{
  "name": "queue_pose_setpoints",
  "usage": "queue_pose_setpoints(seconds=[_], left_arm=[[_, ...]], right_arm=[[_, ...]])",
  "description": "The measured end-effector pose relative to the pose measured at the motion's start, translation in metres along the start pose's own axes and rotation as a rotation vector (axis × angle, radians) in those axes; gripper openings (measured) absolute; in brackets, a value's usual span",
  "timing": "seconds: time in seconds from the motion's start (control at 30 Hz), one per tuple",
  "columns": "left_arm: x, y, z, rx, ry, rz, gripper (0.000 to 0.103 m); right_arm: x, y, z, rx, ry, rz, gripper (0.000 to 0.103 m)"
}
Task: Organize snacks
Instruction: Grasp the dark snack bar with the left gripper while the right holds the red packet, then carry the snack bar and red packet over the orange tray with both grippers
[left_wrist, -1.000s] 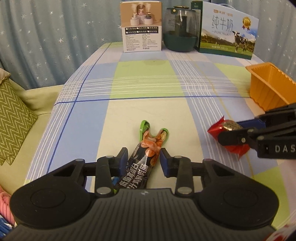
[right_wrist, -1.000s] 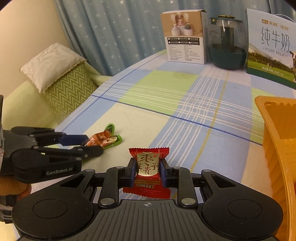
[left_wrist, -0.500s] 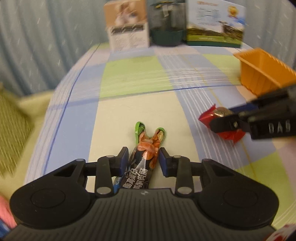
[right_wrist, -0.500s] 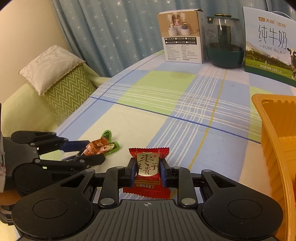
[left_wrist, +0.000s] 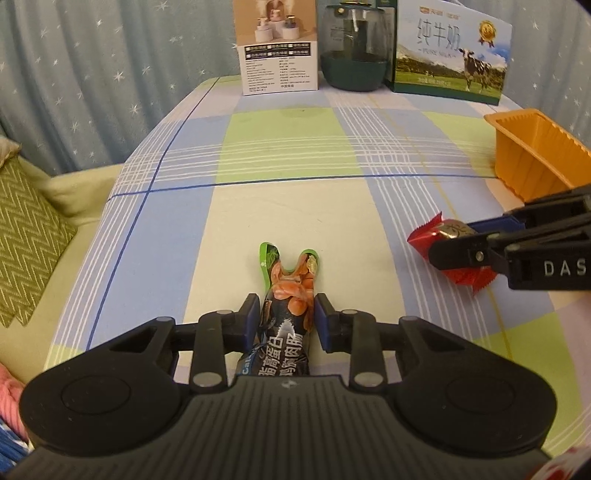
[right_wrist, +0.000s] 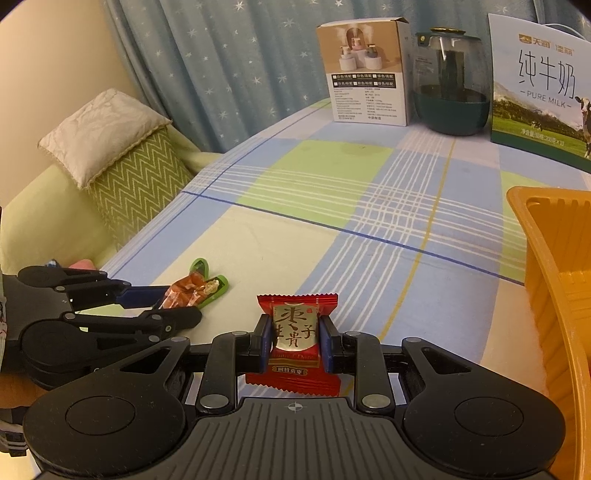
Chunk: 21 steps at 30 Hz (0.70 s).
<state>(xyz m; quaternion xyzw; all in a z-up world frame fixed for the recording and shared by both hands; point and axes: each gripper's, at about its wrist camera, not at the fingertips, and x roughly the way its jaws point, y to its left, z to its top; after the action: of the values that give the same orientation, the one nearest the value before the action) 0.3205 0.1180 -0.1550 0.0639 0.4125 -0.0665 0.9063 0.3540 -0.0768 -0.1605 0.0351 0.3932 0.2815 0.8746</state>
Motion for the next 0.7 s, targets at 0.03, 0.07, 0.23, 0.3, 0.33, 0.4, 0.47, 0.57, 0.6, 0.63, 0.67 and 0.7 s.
queue_pose_setpoints(seconds=[0.03,0.07,0.23,0.3,0.33,0.4,0.47,0.57,0.6,0.63,0.67,0.7], left_arm=[[0.000,0.000,0.000,-0.013,-0.001,0.008,0.027],[-0.001,0.000,0.000,-0.023,-0.004,0.014,0.027],[-0.012,-0.001,-0.004,-0.077,-0.025,0.019,0.026],[-0.017,-0.001,-0.004,-0.106,-0.026,0.018,0.026],[-0.019,-0.002,-0.005,-0.118,-0.024,0.020,0.026],[-0.024,-0.004,-0.007,-0.133,-0.021,0.019,0.026],[-0.031,-0.005,-0.009,-0.157,-0.018,0.016,0.026],[-0.045,-0.007,-0.010,-0.186,-0.029,0.023,0.026],[-0.050,-0.008,-0.010,-0.201,-0.033,0.025,0.026],[-0.055,-0.008,-0.010,-0.218,-0.039,0.025,0.026],[-0.061,-0.008,-0.011,-0.232,-0.046,0.027,0.026],[-0.067,-0.009,-0.012,-0.243,-0.052,0.030,0.026]], right_arm=[[-0.001,0.000,0.000,0.000,-0.001,0.000,0.027],[-0.002,0.001,0.000,0.000,-0.004,0.001,0.027],[-0.012,0.002,0.001,0.011,-0.027,-0.013,0.027],[-0.017,0.002,0.001,0.018,-0.035,-0.022,0.027],[-0.020,0.002,0.000,0.020,-0.038,-0.025,0.027],[-0.026,0.002,-0.001,0.029,-0.043,-0.031,0.027],[-0.033,0.001,-0.002,0.041,-0.048,-0.036,0.027],[-0.047,0.004,-0.004,0.038,-0.060,-0.047,0.027],[-0.052,0.006,-0.005,0.034,-0.063,-0.052,0.027],[-0.056,0.008,-0.007,0.031,-0.064,-0.056,0.027],[-0.061,0.010,-0.008,0.027,-0.064,-0.060,0.027],[-0.066,0.013,-0.010,0.020,-0.065,-0.063,0.027]])
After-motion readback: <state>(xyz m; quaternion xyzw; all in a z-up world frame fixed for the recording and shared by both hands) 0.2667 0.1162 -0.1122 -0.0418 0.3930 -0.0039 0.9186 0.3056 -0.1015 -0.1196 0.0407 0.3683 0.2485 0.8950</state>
